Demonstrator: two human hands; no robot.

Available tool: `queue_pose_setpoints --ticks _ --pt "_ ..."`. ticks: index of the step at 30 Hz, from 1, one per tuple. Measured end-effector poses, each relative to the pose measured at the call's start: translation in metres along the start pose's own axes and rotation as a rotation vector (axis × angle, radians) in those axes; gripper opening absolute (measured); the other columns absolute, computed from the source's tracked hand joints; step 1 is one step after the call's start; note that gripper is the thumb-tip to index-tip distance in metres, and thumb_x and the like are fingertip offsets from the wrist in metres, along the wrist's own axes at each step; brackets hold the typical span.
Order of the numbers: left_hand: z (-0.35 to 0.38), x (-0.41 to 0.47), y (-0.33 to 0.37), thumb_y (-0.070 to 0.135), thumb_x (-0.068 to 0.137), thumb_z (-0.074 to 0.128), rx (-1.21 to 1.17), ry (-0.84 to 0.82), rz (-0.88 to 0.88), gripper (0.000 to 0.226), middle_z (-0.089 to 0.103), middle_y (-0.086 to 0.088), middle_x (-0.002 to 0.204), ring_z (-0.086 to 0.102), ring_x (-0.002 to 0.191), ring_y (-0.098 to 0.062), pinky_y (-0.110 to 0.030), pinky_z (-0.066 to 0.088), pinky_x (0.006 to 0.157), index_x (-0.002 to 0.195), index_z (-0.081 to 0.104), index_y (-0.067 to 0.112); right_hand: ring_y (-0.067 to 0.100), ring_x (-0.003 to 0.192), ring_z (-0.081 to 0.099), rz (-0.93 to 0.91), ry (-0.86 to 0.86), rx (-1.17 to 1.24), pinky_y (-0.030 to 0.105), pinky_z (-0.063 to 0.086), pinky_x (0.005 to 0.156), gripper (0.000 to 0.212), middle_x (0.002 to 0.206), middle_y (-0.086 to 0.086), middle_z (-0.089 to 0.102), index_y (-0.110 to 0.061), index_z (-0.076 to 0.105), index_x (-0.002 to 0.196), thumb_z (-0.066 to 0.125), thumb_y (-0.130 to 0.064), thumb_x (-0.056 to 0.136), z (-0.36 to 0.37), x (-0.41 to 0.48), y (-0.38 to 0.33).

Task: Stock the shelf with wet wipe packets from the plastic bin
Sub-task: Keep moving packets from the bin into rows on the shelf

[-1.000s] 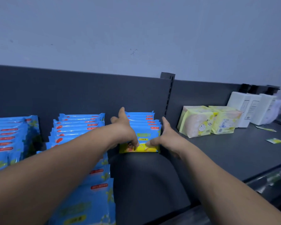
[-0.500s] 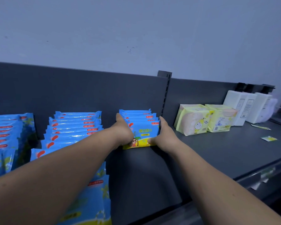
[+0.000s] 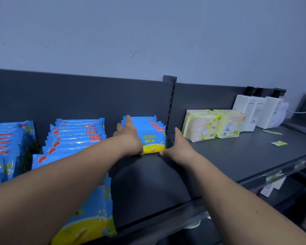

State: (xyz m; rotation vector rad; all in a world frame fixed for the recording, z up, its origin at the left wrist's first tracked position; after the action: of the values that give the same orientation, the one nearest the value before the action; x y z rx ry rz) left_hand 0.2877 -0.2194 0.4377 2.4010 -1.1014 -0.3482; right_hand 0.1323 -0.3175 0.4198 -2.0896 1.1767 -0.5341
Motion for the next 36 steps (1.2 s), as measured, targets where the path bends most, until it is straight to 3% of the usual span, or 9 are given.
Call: queue_pose_setpoints --ticks 2,6,9,13,19,24,30,36 --pt "-0.002 -0.008 0.005 0.025 0.07 0.078 0.077 0.022 0.042 0.122 0.009 -0.008 0.156 0.032 0.135 -0.031 -0.042 0.039 0.106 0.151 -0.014 0.026 0.019 0.14 0.032 -0.04 0.026 -0.047 0.028 0.032 0.106 0.104 0.157 0.001 0.025 -0.022 0.005 0.154 0.077 -0.019 0.079 -0.008 -0.01 -0.002" --pt "-0.004 -0.036 0.025 0.033 0.072 0.077 0.222 0.078 0.156 0.109 0.011 -0.009 0.156 0.021 0.141 -0.03 -0.041 0.031 0.108 0.152 0.004 0.022 0.02 0.14 0.032 -0.132 0.07 -0.191 0.031 0.032 0.108 0.088 0.155 0.002 0.027 -0.021 0.016 0.152 0.071 -0.022 0.083 -0.027 -0.04 -0.006" --pt "-0.001 -0.059 0.04 0.034 0.074 0.075 0.268 0.1 0.241 0.104 0.012 -0.009 0.156 0.016 0.143 -0.029 -0.041 0.03 0.109 0.152 0.007 0.022 0.023 0.14 0.029 -0.183 0.127 -0.316 0.036 0.032 0.111 0.082 0.155 0.001 0.025 -0.021 0.019 0.152 0.067 -0.025 0.086 -0.044 -0.064 -0.005" --pt "0.01 -0.099 0.069 0.033 0.072 0.076 0.216 0.134 0.419 0.094 0.028 -0.008 0.148 0.027 0.138 -0.028 -0.041 0.037 0.105 0.148 0.021 0.019 0.025 0.137 0.03 -0.212 0.211 -0.423 0.037 0.032 0.111 0.071 0.151 0.004 0.031 -0.018 0.027 0.148 0.065 -0.026 0.088 -0.075 -0.111 0.011" --pt "0.046 -0.172 0.107 0.038 0.073 0.077 0.178 0.122 0.628 0.101 0.022 -0.009 0.157 0.019 0.145 -0.023 -0.033 0.023 0.115 0.152 0.017 0.017 0.025 0.14 0.027 -0.212 0.278 -0.503 0.034 0.024 0.115 0.07 0.153 0.005 0.029 -0.014 0.028 0.148 0.063 -0.025 0.089 -0.107 -0.191 0.057" --pt "0.089 -0.23 0.121 0.039 0.076 0.074 0.226 0.09 0.733 0.097 0.023 -0.008 0.156 0.021 0.144 -0.024 -0.037 0.023 0.117 0.152 0.018 0.017 0.024 0.142 0.023 -0.156 0.244 -0.531 0.033 0.02 0.116 0.07 0.156 0.005 0.024 -0.016 0.025 0.15 0.061 -0.027 0.09 -0.11 -0.242 0.105" --pt "0.16 -0.276 0.121 0.041 0.082 0.07 0.256 -0.05 0.734 0.093 0.017 -0.003 0.159 0.015 0.146 -0.02 -0.035 0.02 0.117 0.153 0.013 0.02 0.025 0.141 0.024 -0.091 0.202 -0.49 0.038 0.024 0.116 0.069 0.154 0.003 0.027 -0.017 0.027 0.15 0.062 -0.025 0.09 -0.093 -0.293 0.167" --pt "0.23 -0.307 0.104 0.043 0.081 0.069 0.256 -0.145 0.749 0.089 0.029 -0.004 0.154 0.026 0.141 -0.023 -0.034 0.028 0.111 0.151 0.021 0.016 0.026 0.139 0.027 0.028 0.125 -0.451 0.036 0.023 0.116 0.069 0.153 0.007 0.028 -0.016 0.028 0.149 0.061 -0.024 0.089 -0.062 -0.333 0.238"
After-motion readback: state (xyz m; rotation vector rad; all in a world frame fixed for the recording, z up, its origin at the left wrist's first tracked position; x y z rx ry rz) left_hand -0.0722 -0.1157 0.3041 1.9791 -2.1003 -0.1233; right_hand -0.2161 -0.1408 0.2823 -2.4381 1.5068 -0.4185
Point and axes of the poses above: each hand's wrist, its own x-axis towards the middle knuckle, its own z-axis out of the palm, y = z × x, the point moved 9 cm from there along x, towards the middle knuckle
